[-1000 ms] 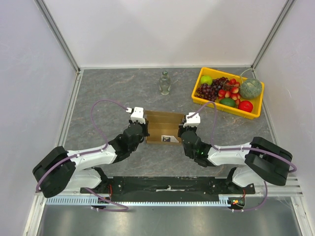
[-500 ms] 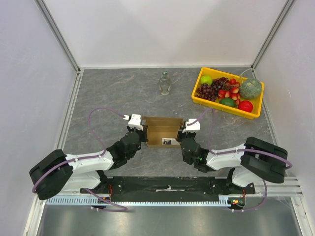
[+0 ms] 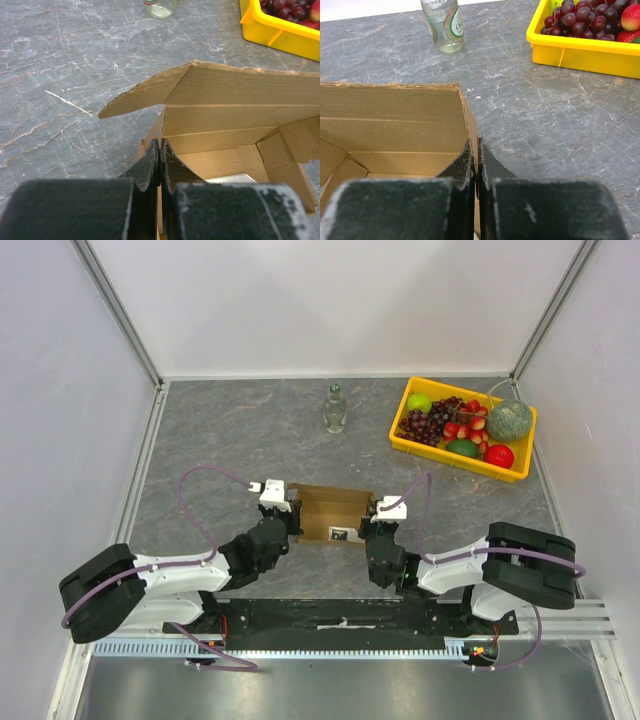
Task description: Fold the paper box
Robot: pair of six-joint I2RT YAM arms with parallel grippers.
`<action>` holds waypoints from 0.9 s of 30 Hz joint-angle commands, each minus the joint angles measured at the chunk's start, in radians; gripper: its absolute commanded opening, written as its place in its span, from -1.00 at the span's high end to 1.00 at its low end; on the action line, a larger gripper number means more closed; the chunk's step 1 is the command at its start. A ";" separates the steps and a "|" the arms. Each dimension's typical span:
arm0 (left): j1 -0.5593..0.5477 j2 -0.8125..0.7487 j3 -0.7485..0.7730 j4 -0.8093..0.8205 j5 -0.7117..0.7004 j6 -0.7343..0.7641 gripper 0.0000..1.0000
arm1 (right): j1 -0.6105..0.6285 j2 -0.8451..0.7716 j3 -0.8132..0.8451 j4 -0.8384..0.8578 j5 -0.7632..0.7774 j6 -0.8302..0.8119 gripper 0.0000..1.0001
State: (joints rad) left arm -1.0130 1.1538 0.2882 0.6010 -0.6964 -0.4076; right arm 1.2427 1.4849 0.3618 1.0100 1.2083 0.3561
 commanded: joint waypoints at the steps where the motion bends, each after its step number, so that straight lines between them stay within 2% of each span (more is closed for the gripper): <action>1: -0.036 0.006 -0.024 0.023 -0.021 -0.099 0.96 | 0.035 0.006 -0.015 0.082 0.026 0.044 0.97; 12: -0.096 -0.015 -0.089 0.000 -0.081 -0.152 0.96 | 0.115 0.034 -0.046 0.098 0.088 0.060 0.79; 20: -0.128 -0.060 -0.132 -0.052 -0.120 -0.197 0.96 | 0.188 0.009 -0.067 0.044 0.137 0.086 0.49; 24: -0.137 -0.080 -0.153 -0.066 -0.130 -0.206 0.96 | 0.233 -0.049 -0.066 -0.071 0.137 0.119 0.28; 27: -0.139 -0.086 -0.165 -0.069 -0.130 -0.206 0.96 | 0.254 -0.135 -0.043 -0.313 0.090 0.228 0.15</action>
State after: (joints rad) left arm -1.1412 1.0790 0.1505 0.5640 -0.7849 -0.5537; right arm 1.4704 1.4487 0.3004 0.9291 1.2942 0.4404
